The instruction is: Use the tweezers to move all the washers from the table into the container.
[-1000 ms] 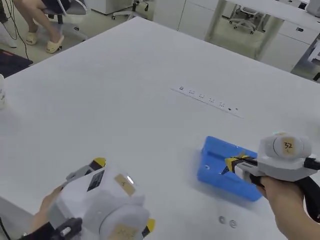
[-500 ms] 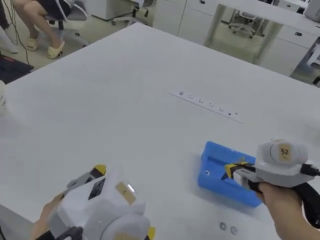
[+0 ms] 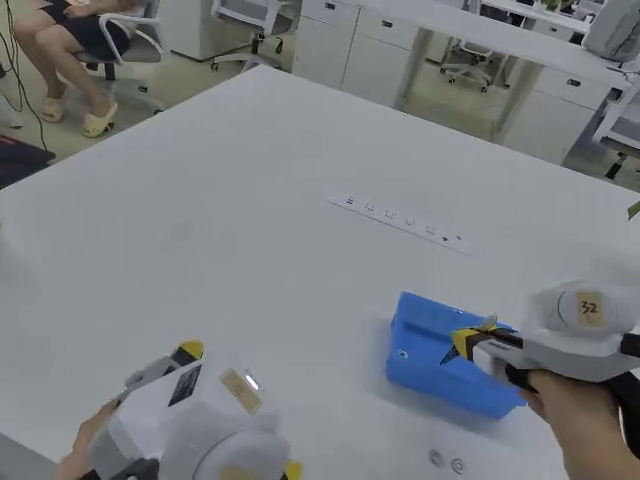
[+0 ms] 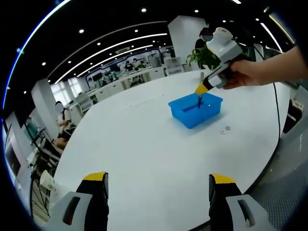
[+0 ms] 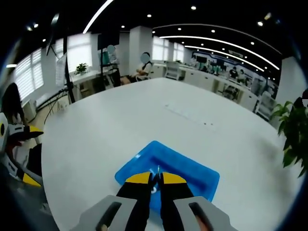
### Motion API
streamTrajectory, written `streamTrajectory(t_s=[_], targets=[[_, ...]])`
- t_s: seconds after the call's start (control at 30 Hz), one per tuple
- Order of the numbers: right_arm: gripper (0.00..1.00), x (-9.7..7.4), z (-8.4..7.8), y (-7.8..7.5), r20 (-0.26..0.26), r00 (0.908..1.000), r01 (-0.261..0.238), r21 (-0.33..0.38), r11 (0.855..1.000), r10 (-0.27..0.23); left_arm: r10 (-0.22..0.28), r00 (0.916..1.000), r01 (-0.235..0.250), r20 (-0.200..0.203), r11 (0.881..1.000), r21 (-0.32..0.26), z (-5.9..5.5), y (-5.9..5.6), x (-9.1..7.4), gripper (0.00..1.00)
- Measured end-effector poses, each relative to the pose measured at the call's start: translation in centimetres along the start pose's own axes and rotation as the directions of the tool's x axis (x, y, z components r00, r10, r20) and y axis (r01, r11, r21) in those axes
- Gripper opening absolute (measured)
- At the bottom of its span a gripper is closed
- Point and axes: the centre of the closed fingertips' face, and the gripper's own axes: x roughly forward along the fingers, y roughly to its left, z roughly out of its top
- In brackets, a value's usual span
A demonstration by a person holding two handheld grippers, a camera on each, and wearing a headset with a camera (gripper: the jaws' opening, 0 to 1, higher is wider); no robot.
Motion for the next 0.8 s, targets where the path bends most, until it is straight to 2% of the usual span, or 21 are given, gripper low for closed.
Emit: streamTrajectory(t_s=[0.33, 0.47, 0.63, 0.8], targets=[[0.02, -3.6, 0.8, 1.5, 0.070, 0.9974, -0.022, 0.035, 0.999, 0.019, 0.000, 1.0000, 0.001, 0.009, 1.000, -0.002, 0.2, 0.0, -0.1, 0.88], [0.02, -4.5, 0.5, 2.5, 0.068, 0.9974, -0.024, -0.003, 1.000, 0.024, 0.000, 0.9999, 0.000, 0.011, 1.000, -0.004, 0.2, 0.0, -0.1, 0.88], [0.02, -5.0, -0.9, 3.5, 0.050, 0.9983, -0.029, -0.023, 0.999, 0.030, -0.003, 0.9999, 0.003, 0.014, 1.000, -0.005, 0.2, 0.0, -0.1, 0.88], [0.02, -5.2, -3.0, 4.3, 0.019, 0.9989, -0.043, 0.021, 0.999, 0.042, -0.004, 0.9999, 0.004, 0.017, 1.000, -0.005, 0.3, 0.0, -0.2, 0.88]])
